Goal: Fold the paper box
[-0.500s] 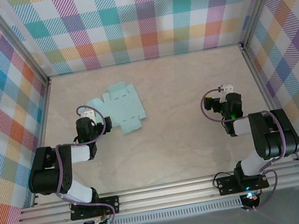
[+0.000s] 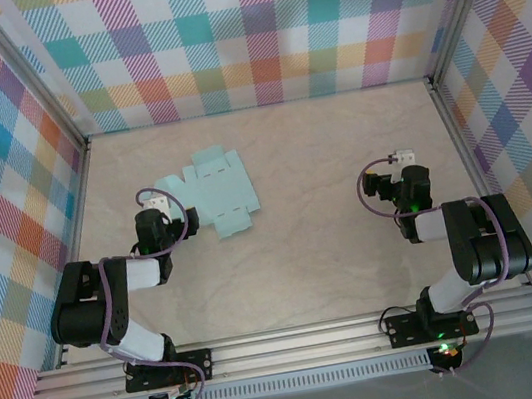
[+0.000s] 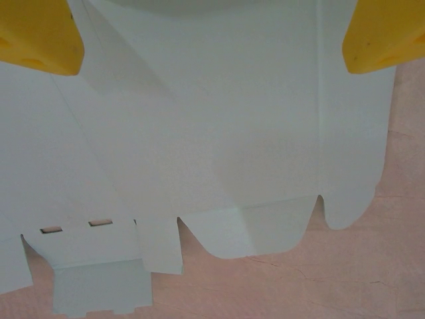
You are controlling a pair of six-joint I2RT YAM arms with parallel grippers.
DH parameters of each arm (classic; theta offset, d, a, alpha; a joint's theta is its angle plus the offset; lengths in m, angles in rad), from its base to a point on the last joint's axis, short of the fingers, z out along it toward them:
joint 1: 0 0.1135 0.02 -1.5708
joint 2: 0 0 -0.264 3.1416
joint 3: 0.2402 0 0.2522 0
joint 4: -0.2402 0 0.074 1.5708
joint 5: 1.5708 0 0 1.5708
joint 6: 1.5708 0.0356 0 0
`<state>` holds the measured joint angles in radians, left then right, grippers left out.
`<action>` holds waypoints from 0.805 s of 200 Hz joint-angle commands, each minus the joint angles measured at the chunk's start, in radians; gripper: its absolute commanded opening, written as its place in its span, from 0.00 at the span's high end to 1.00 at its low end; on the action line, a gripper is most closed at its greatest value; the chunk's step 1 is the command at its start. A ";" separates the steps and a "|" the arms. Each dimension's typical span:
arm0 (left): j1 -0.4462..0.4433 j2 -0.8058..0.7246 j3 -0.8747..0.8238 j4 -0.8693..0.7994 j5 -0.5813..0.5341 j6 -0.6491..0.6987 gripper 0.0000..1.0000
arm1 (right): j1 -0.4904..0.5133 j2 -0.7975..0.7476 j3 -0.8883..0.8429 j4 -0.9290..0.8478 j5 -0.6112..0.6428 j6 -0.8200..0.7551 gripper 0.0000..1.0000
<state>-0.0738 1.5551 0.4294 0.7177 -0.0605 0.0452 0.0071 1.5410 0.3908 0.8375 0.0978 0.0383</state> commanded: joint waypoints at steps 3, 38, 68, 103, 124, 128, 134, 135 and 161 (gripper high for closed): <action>0.009 0.002 0.015 0.042 0.008 -0.005 0.00 | 0.007 -0.009 -0.004 0.036 0.005 0.008 0.00; 0.009 0.002 0.013 0.042 0.008 -0.006 0.00 | 0.008 -0.009 -0.005 0.039 -0.004 0.007 0.00; 0.008 -0.014 0.010 0.038 -0.019 -0.011 0.00 | 0.008 -0.026 -0.008 0.033 -0.028 -0.003 0.00; 0.006 -0.191 0.096 -0.261 -0.036 -0.041 0.00 | 0.008 -0.213 -0.018 -0.113 -0.030 0.004 0.00; 0.001 -0.312 0.104 -0.341 -0.011 -0.100 0.00 | 0.007 -0.340 0.037 -0.336 -0.067 0.065 0.00; -0.001 -0.328 0.109 -0.365 -0.008 -0.121 0.00 | 0.007 -0.356 0.055 -0.383 -0.086 0.085 0.00; 0.000 -0.346 0.130 -0.412 0.002 -0.152 0.00 | 0.010 -0.377 0.082 -0.453 -0.115 0.121 0.00; 0.000 -0.348 0.133 -0.420 0.004 -0.158 0.00 | 0.010 -0.380 0.087 -0.463 -0.117 0.124 0.00; -0.002 -0.380 0.240 -0.639 0.101 -0.231 0.00 | 0.035 -0.397 0.196 -0.664 -0.254 0.317 0.00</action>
<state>-0.0750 1.1992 0.5934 0.3222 -0.0528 -0.0875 0.0174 1.1557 0.4938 0.4316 -0.0010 0.1612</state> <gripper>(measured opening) 0.999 0.996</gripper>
